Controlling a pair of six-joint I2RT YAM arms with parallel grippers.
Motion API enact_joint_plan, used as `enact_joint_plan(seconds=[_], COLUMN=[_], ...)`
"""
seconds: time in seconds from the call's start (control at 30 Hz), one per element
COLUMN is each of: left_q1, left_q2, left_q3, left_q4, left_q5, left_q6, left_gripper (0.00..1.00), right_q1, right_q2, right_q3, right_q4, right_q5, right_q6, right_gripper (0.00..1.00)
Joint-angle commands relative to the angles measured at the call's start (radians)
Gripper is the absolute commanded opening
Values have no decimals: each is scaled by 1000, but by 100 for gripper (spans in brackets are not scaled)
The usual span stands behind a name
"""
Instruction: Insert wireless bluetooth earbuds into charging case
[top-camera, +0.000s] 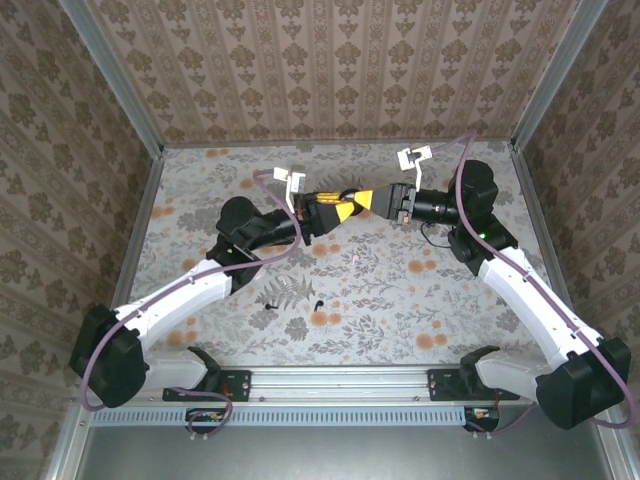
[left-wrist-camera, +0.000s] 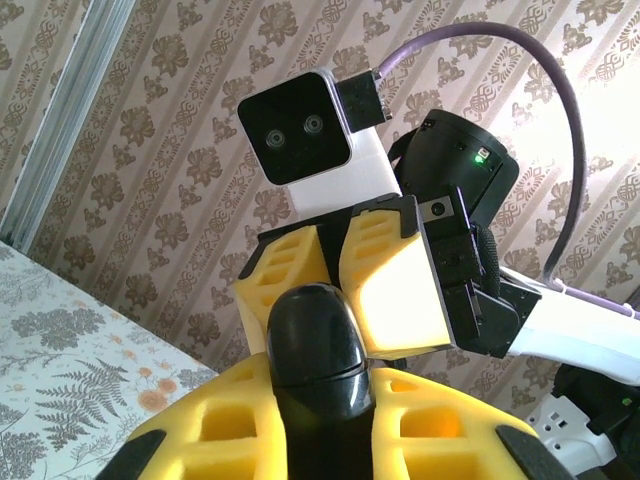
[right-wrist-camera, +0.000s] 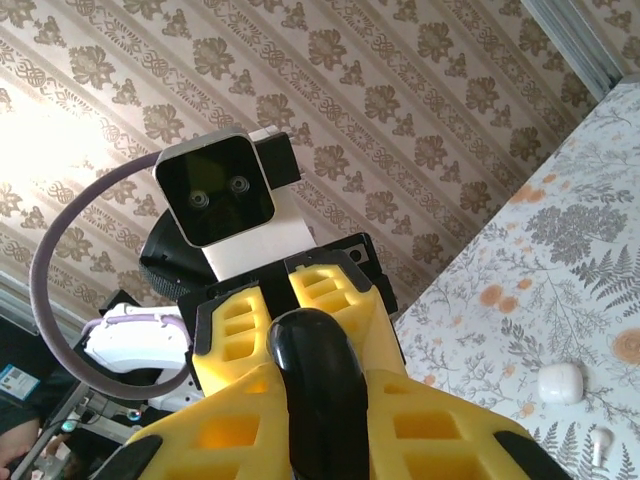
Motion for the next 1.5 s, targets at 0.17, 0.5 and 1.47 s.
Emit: enact_joint_plan(seconds=[0.17, 0.5, 1.47], left_q1=[-7, 38, 25], left_q2=[-140, -274, -107], left_q3=[45, 15, 10], left_q4=[-340, -535, -320], left_q5=[-33, -124, 66], left_q6=[235, 311, 245], left_gripper=[33, 68, 50], right_q1=[13, 14, 69], right_q2=[7, 35, 2], right_q3=[68, 112, 92], right_q4=[-162, -244, -280], right_q5=[5, 16, 48], right_q6=[-181, -306, -477], right_gripper=[5, 1, 2])
